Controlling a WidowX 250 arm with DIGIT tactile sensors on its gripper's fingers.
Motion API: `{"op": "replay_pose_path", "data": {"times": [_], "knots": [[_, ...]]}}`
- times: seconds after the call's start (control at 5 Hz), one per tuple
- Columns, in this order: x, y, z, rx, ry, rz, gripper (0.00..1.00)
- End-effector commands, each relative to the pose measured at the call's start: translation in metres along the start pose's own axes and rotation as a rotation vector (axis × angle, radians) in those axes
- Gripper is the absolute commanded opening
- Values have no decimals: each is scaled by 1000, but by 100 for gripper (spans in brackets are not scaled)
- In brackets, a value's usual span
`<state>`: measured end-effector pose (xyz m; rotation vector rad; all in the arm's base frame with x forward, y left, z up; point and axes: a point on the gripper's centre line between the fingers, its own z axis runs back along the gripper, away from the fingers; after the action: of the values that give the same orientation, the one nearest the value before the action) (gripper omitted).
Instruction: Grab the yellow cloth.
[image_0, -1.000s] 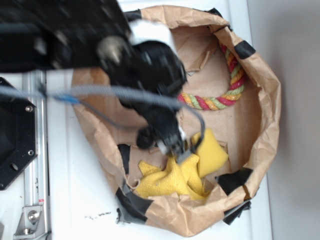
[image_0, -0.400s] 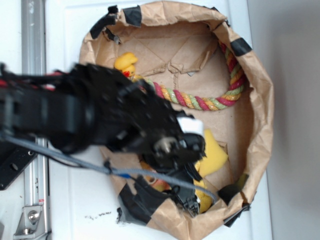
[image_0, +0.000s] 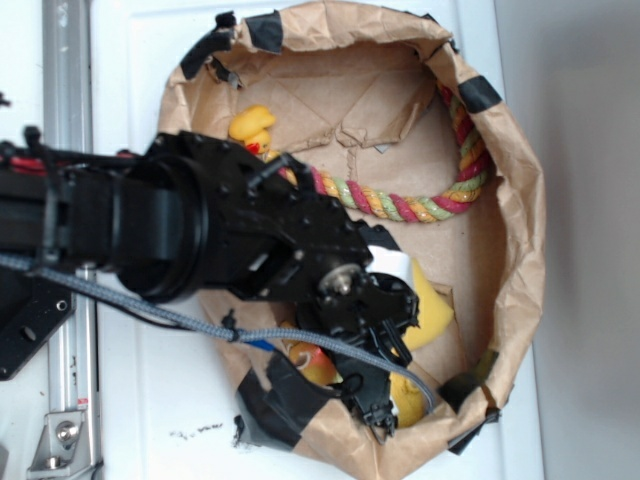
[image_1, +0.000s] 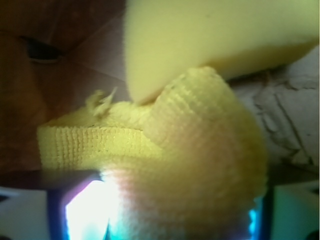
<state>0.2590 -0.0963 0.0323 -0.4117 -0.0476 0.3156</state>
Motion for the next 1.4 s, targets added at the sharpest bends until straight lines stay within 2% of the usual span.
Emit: {"op": "replay_pose_path", "data": {"times": [0.0, 0.2, 0.4, 0.6, 0.8, 1.0, 1.2], "knots": [[-9, 2, 22, -44, -72, -43, 0], [-8, 3, 36, -129, -123, -152, 0], [5, 22, 98, -59, -255, -240, 0], [12, 43, 164, -7, -351, -224, 0], [29, 40, 192, 162, -279, -395, 0], [18, 38, 167, 325, -135, -512, 0], [10, 45, 153, 379, -86, -525, 0]]}}
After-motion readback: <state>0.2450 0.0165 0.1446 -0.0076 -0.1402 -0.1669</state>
